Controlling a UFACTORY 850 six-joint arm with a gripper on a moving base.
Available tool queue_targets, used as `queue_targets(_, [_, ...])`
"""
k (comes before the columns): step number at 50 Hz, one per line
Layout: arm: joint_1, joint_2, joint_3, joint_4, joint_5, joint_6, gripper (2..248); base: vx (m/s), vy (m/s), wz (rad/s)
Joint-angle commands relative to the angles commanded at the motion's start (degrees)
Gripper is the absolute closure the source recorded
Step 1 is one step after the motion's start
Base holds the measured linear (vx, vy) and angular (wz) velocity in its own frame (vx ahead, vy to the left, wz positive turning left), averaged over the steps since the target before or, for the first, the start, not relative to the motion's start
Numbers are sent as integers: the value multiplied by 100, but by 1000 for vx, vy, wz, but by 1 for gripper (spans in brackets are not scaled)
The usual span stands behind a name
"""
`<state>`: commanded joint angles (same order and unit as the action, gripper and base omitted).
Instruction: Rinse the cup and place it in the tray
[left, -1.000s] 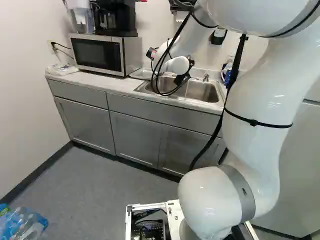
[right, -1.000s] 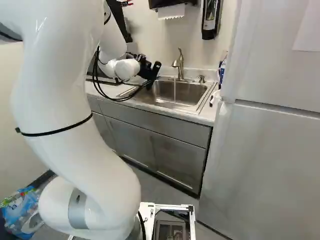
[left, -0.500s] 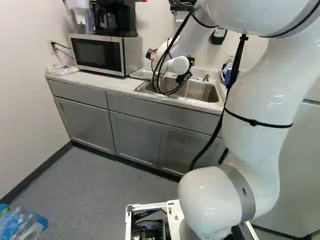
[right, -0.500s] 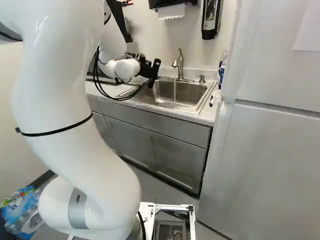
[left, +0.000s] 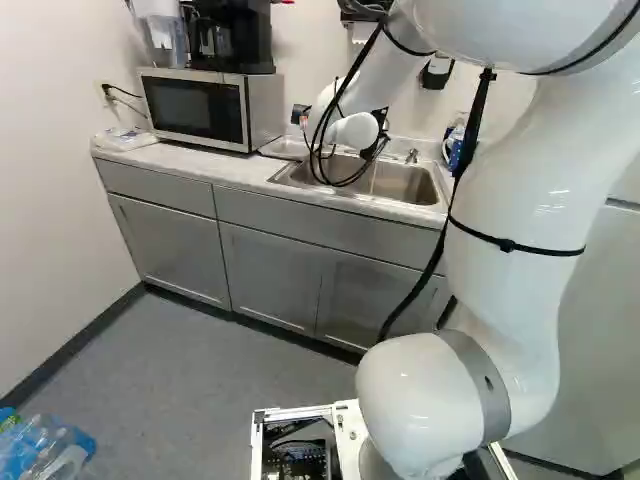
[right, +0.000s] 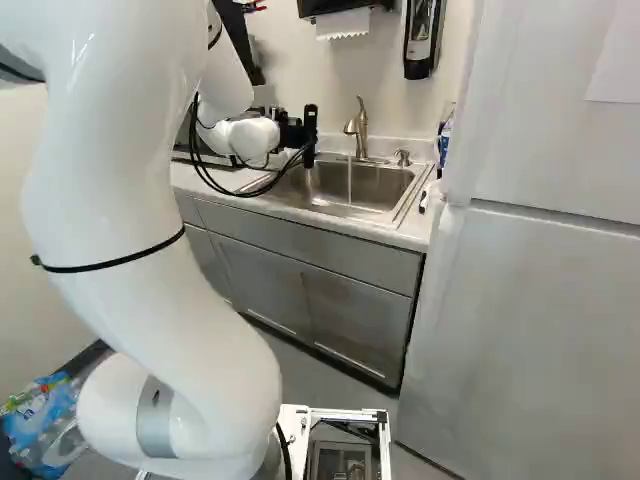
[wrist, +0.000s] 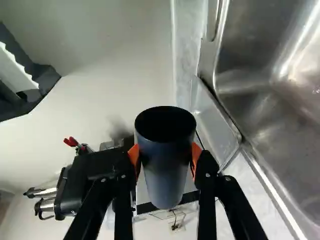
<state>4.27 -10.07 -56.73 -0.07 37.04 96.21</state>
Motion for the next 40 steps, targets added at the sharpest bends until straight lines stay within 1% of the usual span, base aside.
queue_targets(40, [0, 0, 0, 0, 0, -2390, 131, 0, 0, 0])
